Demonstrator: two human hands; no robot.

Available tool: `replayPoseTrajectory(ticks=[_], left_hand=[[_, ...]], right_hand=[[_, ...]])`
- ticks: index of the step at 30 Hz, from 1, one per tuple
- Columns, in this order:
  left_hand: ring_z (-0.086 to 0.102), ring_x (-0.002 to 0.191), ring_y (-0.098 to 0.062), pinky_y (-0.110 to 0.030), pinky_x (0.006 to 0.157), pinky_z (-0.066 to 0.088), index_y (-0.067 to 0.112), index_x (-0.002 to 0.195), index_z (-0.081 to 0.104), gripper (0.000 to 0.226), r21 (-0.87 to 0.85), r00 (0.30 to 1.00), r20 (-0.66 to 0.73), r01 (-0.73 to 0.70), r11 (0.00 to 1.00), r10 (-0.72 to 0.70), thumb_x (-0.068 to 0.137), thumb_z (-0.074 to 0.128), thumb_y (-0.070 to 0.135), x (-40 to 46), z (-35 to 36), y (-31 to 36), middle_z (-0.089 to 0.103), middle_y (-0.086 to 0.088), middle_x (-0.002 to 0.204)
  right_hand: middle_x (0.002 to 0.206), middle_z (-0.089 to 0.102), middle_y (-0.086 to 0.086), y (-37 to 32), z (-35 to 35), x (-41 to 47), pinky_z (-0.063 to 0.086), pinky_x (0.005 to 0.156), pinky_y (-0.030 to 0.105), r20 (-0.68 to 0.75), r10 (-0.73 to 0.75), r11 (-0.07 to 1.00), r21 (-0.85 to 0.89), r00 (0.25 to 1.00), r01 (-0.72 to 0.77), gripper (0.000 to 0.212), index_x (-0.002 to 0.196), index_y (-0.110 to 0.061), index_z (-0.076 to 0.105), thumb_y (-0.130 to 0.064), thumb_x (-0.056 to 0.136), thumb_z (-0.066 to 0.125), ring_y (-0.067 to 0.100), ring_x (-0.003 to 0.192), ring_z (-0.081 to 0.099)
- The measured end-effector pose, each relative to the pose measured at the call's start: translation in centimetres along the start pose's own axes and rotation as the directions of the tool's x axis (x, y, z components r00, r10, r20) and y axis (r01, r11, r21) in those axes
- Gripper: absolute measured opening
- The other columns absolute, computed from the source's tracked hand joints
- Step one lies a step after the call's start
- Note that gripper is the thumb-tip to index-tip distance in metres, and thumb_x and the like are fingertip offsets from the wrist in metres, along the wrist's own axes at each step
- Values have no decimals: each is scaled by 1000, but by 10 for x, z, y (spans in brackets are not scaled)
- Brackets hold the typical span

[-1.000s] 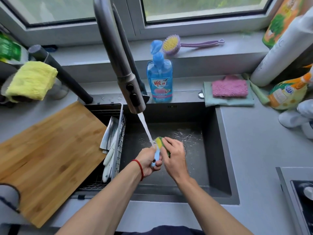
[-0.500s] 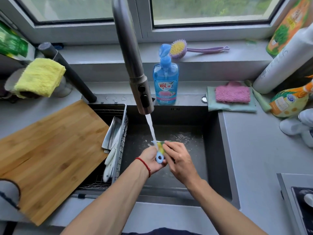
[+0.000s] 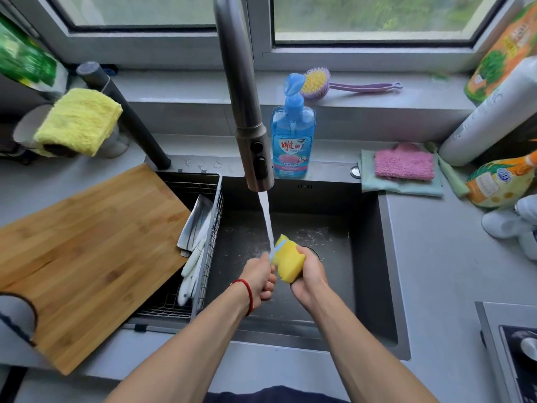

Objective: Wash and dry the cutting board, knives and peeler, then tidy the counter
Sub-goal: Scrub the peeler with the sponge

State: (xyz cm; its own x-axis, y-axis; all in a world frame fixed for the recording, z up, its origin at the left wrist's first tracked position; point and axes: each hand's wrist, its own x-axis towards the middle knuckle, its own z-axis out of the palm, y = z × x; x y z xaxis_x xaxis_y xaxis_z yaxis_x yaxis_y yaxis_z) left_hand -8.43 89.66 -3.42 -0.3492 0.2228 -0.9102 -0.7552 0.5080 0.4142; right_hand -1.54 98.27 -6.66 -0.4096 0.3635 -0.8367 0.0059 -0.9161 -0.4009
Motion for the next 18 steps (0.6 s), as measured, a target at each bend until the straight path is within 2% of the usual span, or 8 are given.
replayPoseTrajectory(ticks=[2, 3, 6, 8, 10, 12, 15, 18], left_hand=[[17, 39, -6, -15, 34, 14, 20, 77, 40, 52, -70, 997, 73, 45, 996, -40, 99, 40, 67, -3, -10, 2, 24, 6, 55], [16, 39, -6, -15, 33, 14, 20, 79, 40, 54, -122, 991, 118, 71, 990, -57, 96, 41, 71, -5, -15, 2, 22, 6, 58], [18, 40, -6, -16, 32, 14, 18, 82, 40, 54, -215, 970, 234, 123, 969, -71, 95, 41, 71, -10, -22, 0, 17, 5, 66], [19, 37, -5, -16, 29, 15, 17, 80, 40, 55, -218, 957, 277, 146, 965, -83, 97, 36, 69, -13, -23, -1, 19, 5, 64], [22, 34, -5, -16, 27, 18, 16, 77, 39, 58, -187, 958, 267, 161, 969, -108, 98, 30, 69, -16, -23, -1, 24, 4, 58], [24, 33, -6, -15, 28, 19, 16, 75, 40, 60, -105, 969, 223, 133, 986, -107, 100, 25, 69, -18, -24, -1, 32, 2, 54], [28, 33, -8, -13, 31, 20, 14, 74, 44, 63, -36, 988, 142, 73, 997, -68, 102, 23, 66, -19, -33, -2, 39, -1, 54], [30, 34, -9, -14, 33, 22, 12, 80, 47, 61, -23, 1000, 24, -5, 1000, 6, 104, 25, 63, -17, -52, -4, 43, -3, 54]], right_hand=[[103, 64, 16, -3, 0, -2, 46, 69, 35, -7, 11, 1000, 1, 1000, -11, 26, 118, -3, 61, -19, 99, 52, 22, 81, 58], [102, 62, 16, -4, 1, -2, 46, 68, 35, -11, 13, 1000, -2, 1000, -13, 25, 117, -4, 59, -18, 99, 52, 22, 81, 58], [98, 64, 15, -1, 3, -3, 47, 71, 36, 22, -11, 1000, -20, 1000, 11, 25, 115, -7, 61, -18, 96, 49, 25, 82, 59], [98, 67, 14, 7, 7, -2, 46, 77, 40, 50, -54, 989, -132, 997, 60, 26, 110, -10, 67, -23, 97, 49, 28, 84, 60], [95, 63, 15, 13, 12, -1, 44, 78, 42, 50, -60, 968, -243, 997, 71, 30, 102, -10, 66, -36, 97, 52, 31, 84, 55], [92, 62, 16, 13, 16, -1, 46, 73, 41, 30, -26, 953, -301, 999, 34, 37, 102, -10, 65, -44, 98, 52, 32, 81, 56], [80, 66, 13, 11, 21, 0, 53, 58, 36, 62, 61, 964, -263, 996, -43, 43, 96, -7, 67, -46, 98, 49, 28, 62, 64], [74, 65, 11, 12, 23, 2, 57, 71, 44, 8, 124, 976, -183, 992, -121, 38, 90, -12, 64, -48, 95, 53, 27, 65, 62]])
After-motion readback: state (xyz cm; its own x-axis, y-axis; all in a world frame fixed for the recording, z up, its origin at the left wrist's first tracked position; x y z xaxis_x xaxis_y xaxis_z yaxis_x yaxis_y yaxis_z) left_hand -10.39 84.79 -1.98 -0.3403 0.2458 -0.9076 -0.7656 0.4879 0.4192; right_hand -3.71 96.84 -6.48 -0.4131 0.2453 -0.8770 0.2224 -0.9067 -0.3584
